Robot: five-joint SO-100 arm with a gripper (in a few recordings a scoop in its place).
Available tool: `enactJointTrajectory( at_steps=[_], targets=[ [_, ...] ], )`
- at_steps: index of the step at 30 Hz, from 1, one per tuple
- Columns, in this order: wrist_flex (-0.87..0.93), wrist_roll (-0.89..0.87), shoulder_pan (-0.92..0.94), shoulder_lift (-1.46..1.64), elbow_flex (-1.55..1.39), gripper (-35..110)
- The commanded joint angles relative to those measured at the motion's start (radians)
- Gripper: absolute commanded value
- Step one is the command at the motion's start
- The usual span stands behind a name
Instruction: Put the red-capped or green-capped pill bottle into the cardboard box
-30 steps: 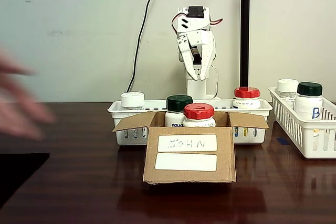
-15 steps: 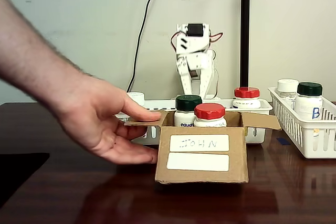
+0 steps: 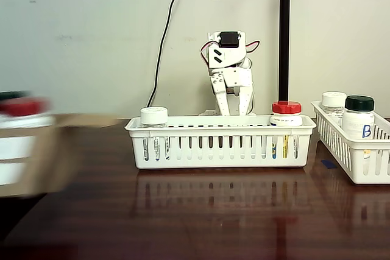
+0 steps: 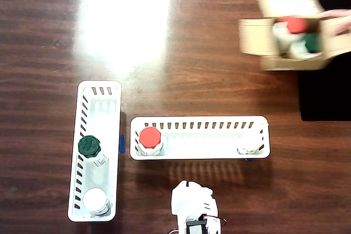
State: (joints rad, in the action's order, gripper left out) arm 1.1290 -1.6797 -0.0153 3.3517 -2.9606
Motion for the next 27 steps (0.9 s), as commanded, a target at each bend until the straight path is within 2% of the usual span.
enactJointTrajectory(
  at_steps=[1, 13, 27],
  targets=[
    [0.014, 0.104, -0.080, 0.083, 0.000, 2],
    [0.014, 0.571, -0.091, 0.083, 0.000, 2],
    [0.014, 0.749, -0.091, 0.083, 0.000, 2]
  ],
)
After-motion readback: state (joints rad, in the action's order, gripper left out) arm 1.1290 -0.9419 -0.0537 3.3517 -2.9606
